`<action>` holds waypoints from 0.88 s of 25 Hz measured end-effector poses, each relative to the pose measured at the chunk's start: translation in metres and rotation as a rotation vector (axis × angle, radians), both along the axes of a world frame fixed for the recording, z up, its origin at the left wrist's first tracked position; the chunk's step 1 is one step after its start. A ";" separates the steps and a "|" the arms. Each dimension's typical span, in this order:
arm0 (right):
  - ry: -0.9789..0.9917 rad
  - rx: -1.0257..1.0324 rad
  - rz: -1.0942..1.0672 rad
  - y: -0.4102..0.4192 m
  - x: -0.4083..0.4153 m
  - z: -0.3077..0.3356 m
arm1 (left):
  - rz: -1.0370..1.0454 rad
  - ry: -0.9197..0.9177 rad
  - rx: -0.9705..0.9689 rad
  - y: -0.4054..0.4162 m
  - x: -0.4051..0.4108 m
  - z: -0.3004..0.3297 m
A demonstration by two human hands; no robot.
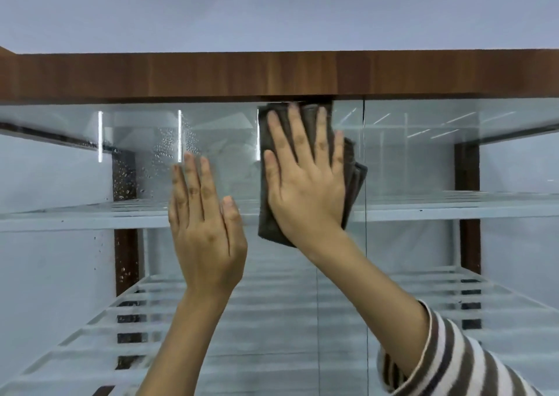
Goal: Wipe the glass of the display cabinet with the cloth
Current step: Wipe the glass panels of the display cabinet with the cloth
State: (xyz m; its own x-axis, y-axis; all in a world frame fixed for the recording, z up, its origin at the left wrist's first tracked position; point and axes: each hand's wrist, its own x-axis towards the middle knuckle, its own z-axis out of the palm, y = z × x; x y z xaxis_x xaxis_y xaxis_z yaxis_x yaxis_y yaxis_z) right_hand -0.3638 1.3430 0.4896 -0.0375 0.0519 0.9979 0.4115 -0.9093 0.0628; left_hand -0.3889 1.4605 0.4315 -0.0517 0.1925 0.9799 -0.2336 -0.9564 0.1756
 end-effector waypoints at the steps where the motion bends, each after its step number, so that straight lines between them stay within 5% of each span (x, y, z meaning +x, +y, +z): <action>1: 0.000 -0.083 0.009 0.003 0.000 -0.009 | -0.035 -0.005 -0.018 0.000 -0.001 0.000; 4: 0.007 -0.218 0.012 -0.018 0.001 -0.042 | -0.111 0.032 -0.012 0.006 -0.008 0.001; 10: 0.039 0.051 0.045 -0.004 0.000 -0.023 | 0.159 0.099 -0.060 0.049 -0.012 0.005; 16: 0.034 -0.134 0.116 0.031 -0.006 -0.032 | 0.168 0.118 -0.055 0.051 -0.009 0.003; 22: 0.027 -0.052 -0.013 -0.026 0.003 -0.058 | 0.147 0.134 -0.065 0.051 -0.009 0.002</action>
